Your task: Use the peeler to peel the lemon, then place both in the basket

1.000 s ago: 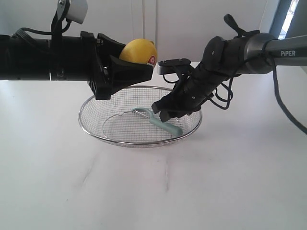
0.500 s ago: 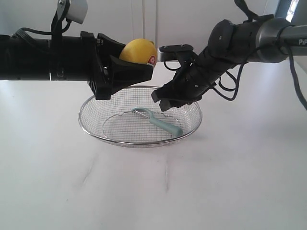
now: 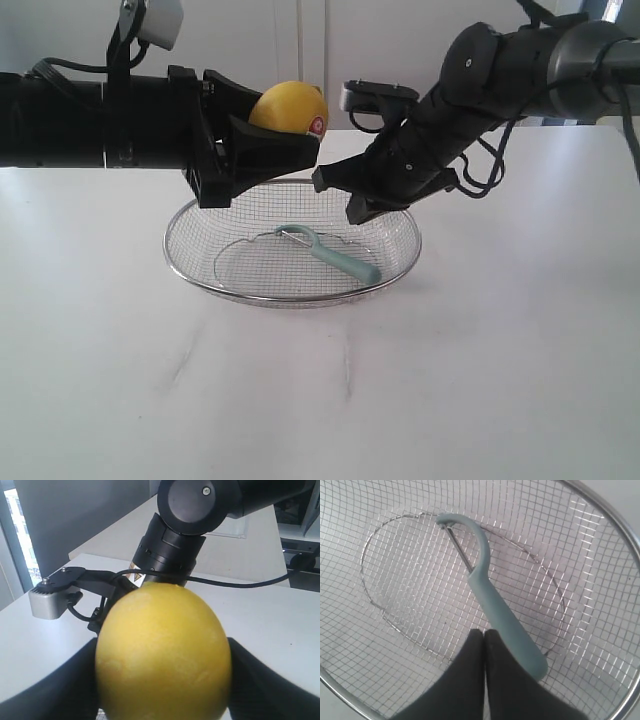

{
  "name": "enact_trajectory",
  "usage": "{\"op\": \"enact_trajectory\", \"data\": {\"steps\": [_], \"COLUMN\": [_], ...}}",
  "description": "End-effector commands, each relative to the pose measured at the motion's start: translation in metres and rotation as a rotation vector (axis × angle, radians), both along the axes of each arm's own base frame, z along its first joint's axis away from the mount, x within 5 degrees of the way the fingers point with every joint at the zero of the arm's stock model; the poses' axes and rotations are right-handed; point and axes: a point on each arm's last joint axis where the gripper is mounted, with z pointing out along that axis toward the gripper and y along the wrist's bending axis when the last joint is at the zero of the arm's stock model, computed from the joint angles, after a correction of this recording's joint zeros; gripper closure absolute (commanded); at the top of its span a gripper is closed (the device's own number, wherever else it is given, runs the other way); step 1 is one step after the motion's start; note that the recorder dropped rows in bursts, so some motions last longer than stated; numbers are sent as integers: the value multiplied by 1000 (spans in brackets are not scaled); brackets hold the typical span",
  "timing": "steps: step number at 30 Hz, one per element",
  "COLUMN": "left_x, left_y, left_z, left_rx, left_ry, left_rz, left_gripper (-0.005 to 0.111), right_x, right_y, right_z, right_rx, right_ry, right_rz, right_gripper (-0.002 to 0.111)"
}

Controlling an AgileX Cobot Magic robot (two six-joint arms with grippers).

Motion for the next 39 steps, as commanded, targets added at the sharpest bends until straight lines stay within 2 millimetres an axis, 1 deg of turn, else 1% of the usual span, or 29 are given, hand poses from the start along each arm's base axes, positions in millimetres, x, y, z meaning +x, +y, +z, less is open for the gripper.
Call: {"op": "enact_trajectory", "data": {"steps": [1,5,12,20,24,27,35,39], "left_x": [-3,-3,-3,-3,-3,-3,-3,-3], "left_y": [1,1,1,1,1,1,1,1], "left_z": [5,5,5,5,5,5,5,5], "left_rx": [-30,-30,-30,-30,-30,-30,-30,-30], "left_ry": [0,0,0,0,0,0,0,0], "left_rz": [-7,-7,-7,-7,-7,-7,-7,-7], "left_gripper": [107,107,107,107,107,107,107,107], "right_x": [-2,-7,-16,-32,-35,-36,-29,-25], "right_y": [-2,-3,-10,-25,-32,-40,-74,-95], "right_z": [9,18,37,49,53,55,57,53], "right_rx": [6,9,-2,-128,-171,-170,-172,-157], "right_ry": [-2,6,31,115,134,150,198,225], "right_rz": [-7,-1,-85,-136,-165,-193,-281,-338], "right_gripper": [108,108,108,108,108,108,108,108]}}
